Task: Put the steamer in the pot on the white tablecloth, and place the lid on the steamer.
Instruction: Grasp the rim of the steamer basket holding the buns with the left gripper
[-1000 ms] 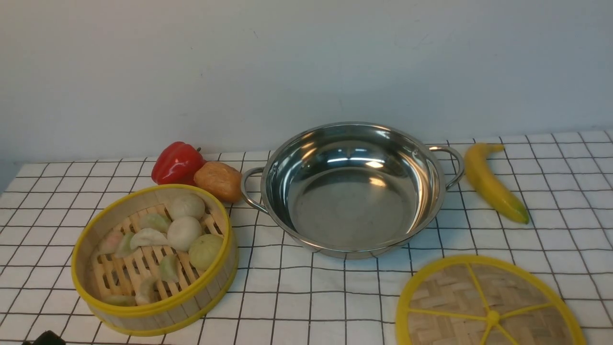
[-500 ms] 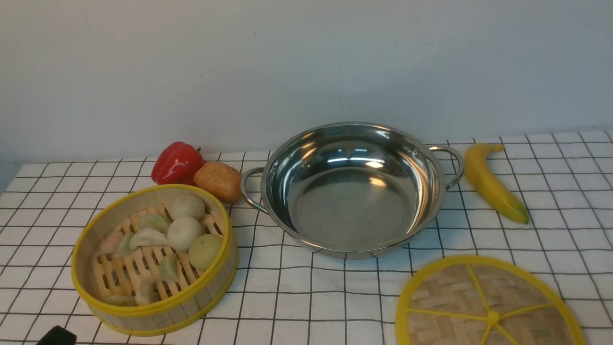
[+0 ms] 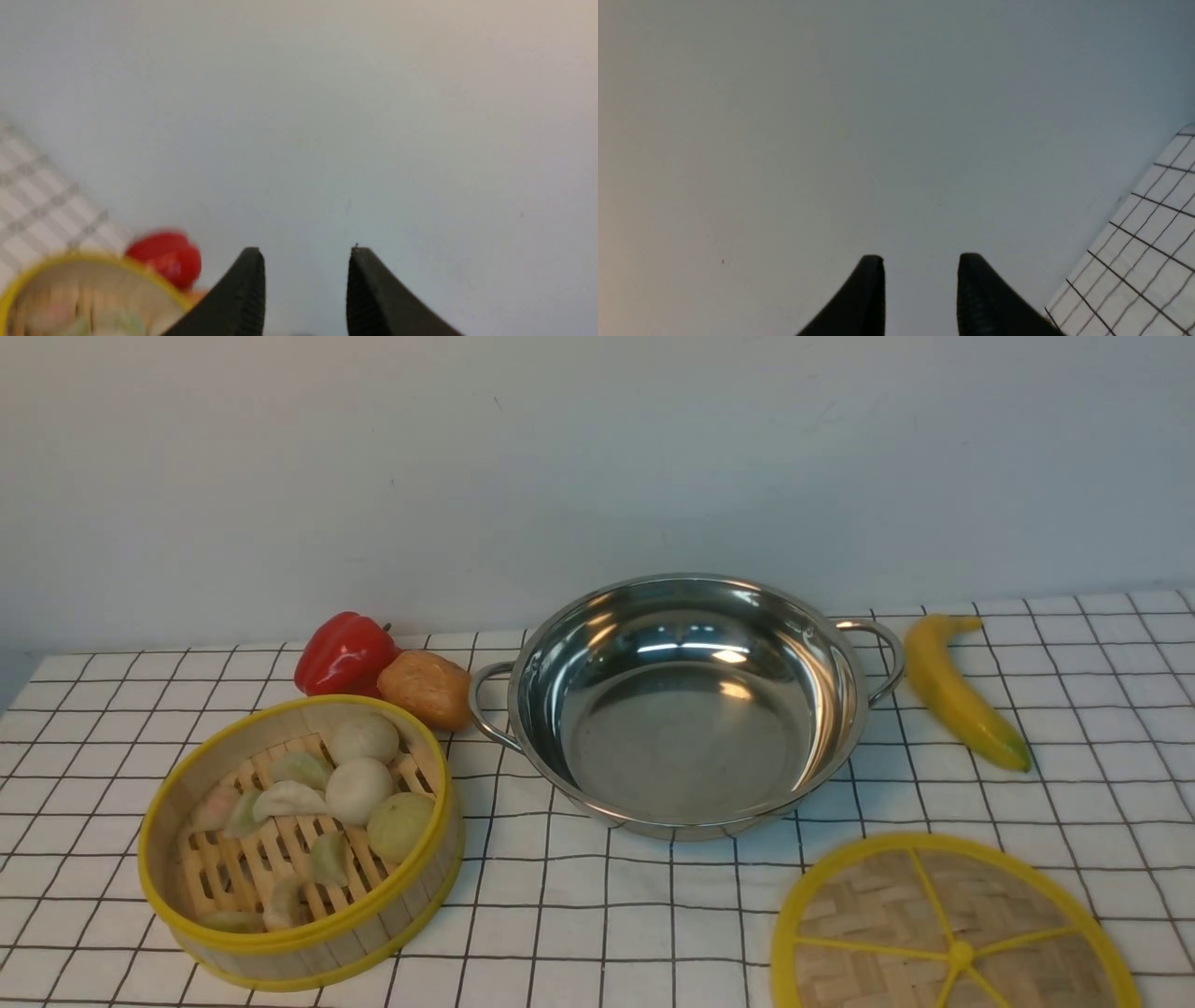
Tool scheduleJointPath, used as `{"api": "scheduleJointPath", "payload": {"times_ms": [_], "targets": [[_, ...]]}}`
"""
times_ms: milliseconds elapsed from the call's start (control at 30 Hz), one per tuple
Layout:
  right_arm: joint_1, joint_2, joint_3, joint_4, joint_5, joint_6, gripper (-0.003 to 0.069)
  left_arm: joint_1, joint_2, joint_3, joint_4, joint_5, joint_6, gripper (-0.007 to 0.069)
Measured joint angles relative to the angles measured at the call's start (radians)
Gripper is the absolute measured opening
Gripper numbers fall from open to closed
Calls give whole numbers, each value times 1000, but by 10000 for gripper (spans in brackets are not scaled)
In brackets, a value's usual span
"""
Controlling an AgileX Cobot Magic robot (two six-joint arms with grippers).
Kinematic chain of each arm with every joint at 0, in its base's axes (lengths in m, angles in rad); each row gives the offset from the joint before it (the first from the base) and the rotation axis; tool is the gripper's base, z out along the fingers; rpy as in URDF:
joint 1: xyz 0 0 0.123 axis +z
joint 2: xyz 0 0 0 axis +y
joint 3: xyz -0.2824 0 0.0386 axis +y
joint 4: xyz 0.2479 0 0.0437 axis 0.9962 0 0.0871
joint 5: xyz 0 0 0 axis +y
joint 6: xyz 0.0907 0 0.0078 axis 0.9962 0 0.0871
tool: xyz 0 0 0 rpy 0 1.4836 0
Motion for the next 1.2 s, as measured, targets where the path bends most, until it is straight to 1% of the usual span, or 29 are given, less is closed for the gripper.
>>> {"api": "scheduleJointPath", "payload": {"times_ms": [67, 133, 167, 200, 233, 267, 333, 400, 467, 500, 533, 600, 667, 700, 767, 800, 867, 1067, 1133, 1167, 1200], "targets": [[0, 0, 0, 2, -8, 0, 240, 0, 4, -63, 6, -57, 104, 243], [0, 0, 0, 3, -12, 1, 240, 0, 33, -124, 8, -75, 199, 243], [0, 0, 0, 3, -12, 1, 240, 0, 37, -131, 9, -79, 209, 243], [0, 0, 0, 4, -12, 1, 240, 0, 103, -202, 10, -82, 330, 243], [0, 0, 0, 4, -12, 1, 240, 0, 148, -245, 10, -82, 407, 243], [0, 0, 0, 4, -12, 1, 240, 0, 190, -277, 6, -82, 458, 243], [0, 0, 0, 4, -11, 1, 240, 0, 275, -327, -21, -83, 530, 243], [0, 0, 0, 4, -8, 2, 240, 0, 306, -351, -36, -83, 560, 243], [0, 0, 0, 4, 9, 2, 240, 0, 444, -421, -127, -85, 636, 243], [0, 0, 0, 4, 14, 2, 240, 0, 466, -432, -156, -85, 647, 243], [0, 0, 0, 4, 34, 2, 240, 0, 551, -478, -237, -85, 699, 243], [0, 0, 0, 4, 53, 2, 240, 0, 641, -512, -316, -83, 757, 243], [0, 0, 0, 4, 79, 2, 240, 0, 729, -547, -369, -66, 855, 243], [0, 0, 0, 4, 97, 2, 240, 0, 777, -565, -385, -42, 925, 243], [0, 0, 0, 4, 108, 2, 240, 0, 814, -573, -391, -26, 961, 243], [0, 0, 0, 4, 120, 2, 240, 0, 860, -583, -396, 0, 1006, 243], [0, 0, 0, 4, 136, 2, 240, 0, 931, -591, -398, 12, 1035, 243], [0, 0, 0, 4, 148, 2, 240, 0, 1052, -598, -403, 42, 1044, 243], [0, 0, 0, 4, 148, 2, 240, 1, 1090, -623, -436, 115, 1013, 243], [0, 0, 0, 4, 148, 2, 240, 1, 1090, -623, -441, 122, 1008, 243], [0, 0, 0, 4, 148, 2, 240, 1, 1099, -646, -470, 173, 971, 243]]}}
